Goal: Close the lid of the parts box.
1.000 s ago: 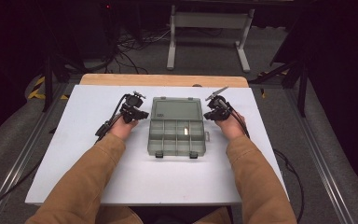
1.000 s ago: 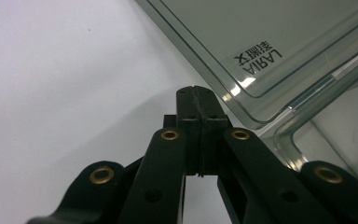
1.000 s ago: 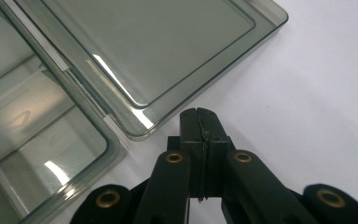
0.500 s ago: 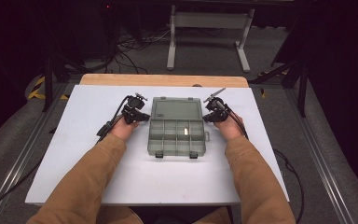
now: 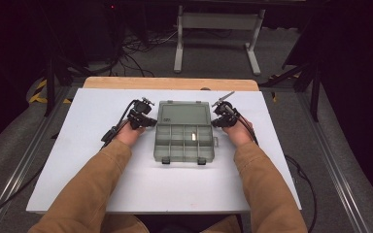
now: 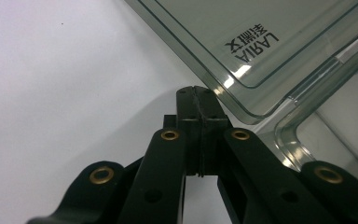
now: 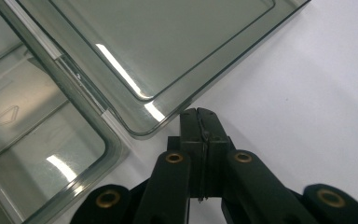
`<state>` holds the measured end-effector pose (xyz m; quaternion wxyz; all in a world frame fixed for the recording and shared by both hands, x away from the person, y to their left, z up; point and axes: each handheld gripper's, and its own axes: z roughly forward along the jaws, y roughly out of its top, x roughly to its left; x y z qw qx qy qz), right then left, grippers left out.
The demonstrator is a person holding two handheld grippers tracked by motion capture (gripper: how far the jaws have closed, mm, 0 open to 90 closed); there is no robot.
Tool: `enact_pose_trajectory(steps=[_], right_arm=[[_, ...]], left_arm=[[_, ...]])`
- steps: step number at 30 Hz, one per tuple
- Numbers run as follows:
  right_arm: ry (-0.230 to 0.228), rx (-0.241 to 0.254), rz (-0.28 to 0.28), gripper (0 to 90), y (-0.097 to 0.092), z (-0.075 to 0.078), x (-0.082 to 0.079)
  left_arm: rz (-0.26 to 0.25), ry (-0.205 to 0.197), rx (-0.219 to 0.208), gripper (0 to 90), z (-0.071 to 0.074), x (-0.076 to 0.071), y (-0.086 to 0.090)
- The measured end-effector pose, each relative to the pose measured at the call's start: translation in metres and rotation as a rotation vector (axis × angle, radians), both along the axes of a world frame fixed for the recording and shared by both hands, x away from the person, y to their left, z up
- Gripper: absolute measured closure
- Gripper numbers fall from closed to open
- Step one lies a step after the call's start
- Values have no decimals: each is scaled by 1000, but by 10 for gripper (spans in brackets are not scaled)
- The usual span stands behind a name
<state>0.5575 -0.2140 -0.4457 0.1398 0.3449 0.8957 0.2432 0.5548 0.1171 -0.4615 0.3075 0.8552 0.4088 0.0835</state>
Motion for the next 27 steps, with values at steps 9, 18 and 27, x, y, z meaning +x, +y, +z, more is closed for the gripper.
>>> enact_pose_trajectory(steps=[9,18,27], right_arm=[[-12,0,-9,900,2,-1,1],[-32,-1,-21,900,4,-1,4],[-49,10,-30,900,4,-2,5]], left_arm=[[2,-9,4,899,0,0,-2],[25,-26,-7,898,-2,1,-4],[38,-48,-13,898,-3,1,-6]])
